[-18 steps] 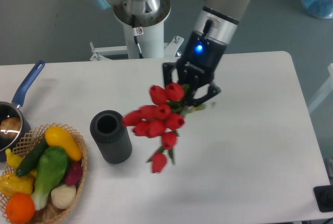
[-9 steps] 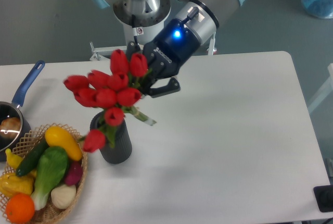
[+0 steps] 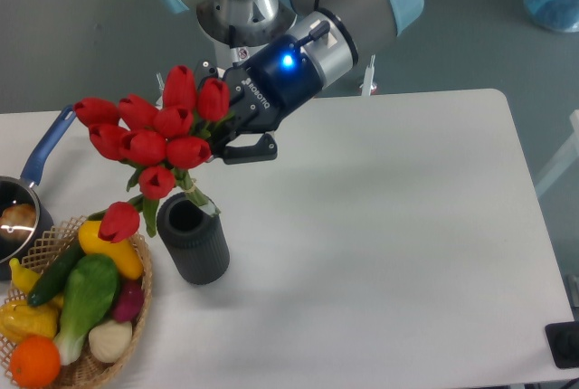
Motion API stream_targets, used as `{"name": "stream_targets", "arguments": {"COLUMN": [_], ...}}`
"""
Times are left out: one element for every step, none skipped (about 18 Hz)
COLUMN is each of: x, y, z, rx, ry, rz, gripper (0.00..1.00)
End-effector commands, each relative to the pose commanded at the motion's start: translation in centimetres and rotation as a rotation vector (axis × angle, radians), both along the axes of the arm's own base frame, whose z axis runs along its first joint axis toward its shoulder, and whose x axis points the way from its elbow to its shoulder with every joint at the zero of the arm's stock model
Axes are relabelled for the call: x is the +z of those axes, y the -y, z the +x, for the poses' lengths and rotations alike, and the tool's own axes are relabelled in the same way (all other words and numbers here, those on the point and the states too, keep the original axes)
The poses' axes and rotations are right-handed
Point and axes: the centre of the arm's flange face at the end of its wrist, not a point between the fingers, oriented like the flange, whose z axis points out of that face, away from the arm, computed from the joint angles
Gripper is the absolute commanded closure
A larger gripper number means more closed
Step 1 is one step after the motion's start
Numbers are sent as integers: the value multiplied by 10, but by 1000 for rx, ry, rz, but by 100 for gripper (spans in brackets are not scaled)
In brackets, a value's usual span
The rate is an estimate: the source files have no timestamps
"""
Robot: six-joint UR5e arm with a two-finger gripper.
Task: Insert the flowers into the vase
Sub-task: 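Lower the tulip stems into the opening of the grey vase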
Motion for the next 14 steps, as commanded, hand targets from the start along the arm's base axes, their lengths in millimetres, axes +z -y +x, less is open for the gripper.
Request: {"name": "stream_targets", "arguments": {"x": [-3, -6, -9, -10, -11, -13, -16, -18, -20, -25, -32, -36, -40, -42], "y": [0, 0, 0, 0, -2, -4, -6, -7, -7, -9, -11, -16, -18, -19], "z": [2, 4, 4, 5, 7, 8, 7, 7, 5, 4, 2, 6, 6, 5], "rx": [-3, -5, -6, -6, -12, -15, -19, -19, -18, -20, -21, -30, -33, -33], "ry": [9, 14, 18, 20, 22, 23, 27, 28, 25, 30, 37, 34, 39, 40], "rz": [-1, -4, -6, -8, -9, -10, -13, -13, -13, -16, -23, -27, -32, -34], "gripper": [100, 100, 100, 100, 100, 100, 100, 100, 100, 100, 100, 100, 100, 100]}}
